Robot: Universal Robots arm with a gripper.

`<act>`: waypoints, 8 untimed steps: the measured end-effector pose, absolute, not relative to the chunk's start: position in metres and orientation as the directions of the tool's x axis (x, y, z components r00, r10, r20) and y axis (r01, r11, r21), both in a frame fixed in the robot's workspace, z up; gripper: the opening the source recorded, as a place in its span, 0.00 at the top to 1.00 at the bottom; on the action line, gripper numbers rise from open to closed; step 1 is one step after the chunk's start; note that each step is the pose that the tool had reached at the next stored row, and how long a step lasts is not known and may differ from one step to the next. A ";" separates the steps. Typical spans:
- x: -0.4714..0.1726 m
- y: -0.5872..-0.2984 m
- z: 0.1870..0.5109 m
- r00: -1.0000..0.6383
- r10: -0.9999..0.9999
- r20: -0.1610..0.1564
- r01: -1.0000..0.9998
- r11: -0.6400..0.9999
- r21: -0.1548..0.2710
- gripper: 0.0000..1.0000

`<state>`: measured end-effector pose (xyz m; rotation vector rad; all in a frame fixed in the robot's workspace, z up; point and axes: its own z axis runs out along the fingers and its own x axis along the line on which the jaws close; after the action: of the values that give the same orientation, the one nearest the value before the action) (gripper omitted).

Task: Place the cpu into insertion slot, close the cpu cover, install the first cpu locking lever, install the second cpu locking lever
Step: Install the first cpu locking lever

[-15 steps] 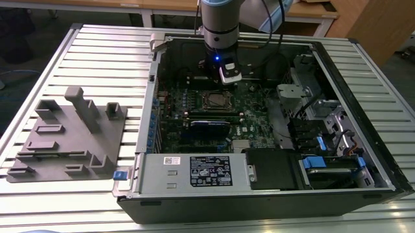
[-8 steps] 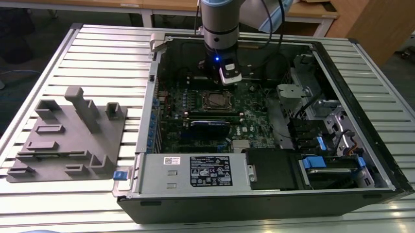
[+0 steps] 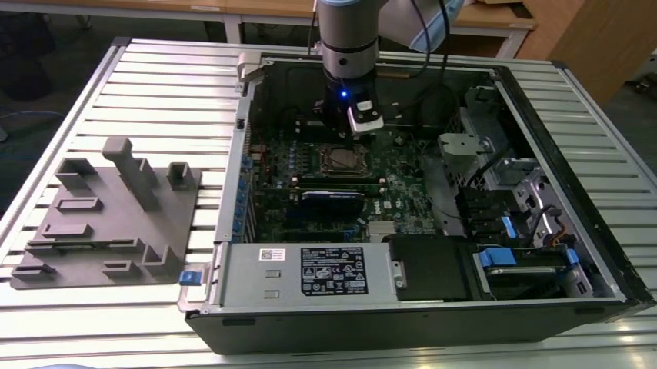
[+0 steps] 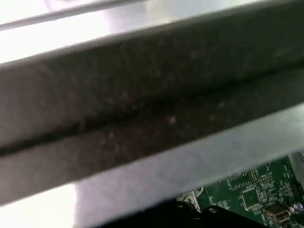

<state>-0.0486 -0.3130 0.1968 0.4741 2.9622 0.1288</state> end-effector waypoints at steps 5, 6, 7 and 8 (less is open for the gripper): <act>-0.049 -0.313 0.196 -0.941 0.316 -0.123 0.304 0.947 0.106 0.89; -0.049 -0.313 0.196 -0.941 0.316 -0.122 0.304 0.946 0.109 0.89; -0.049 -0.313 0.196 -0.941 0.317 -0.121 0.304 0.946 0.113 0.89; -0.049 -0.313 0.196 -0.941 0.317 -0.120 0.304 0.946 0.116 0.89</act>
<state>-0.0486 -0.3130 0.1963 0.4755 2.9627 0.1440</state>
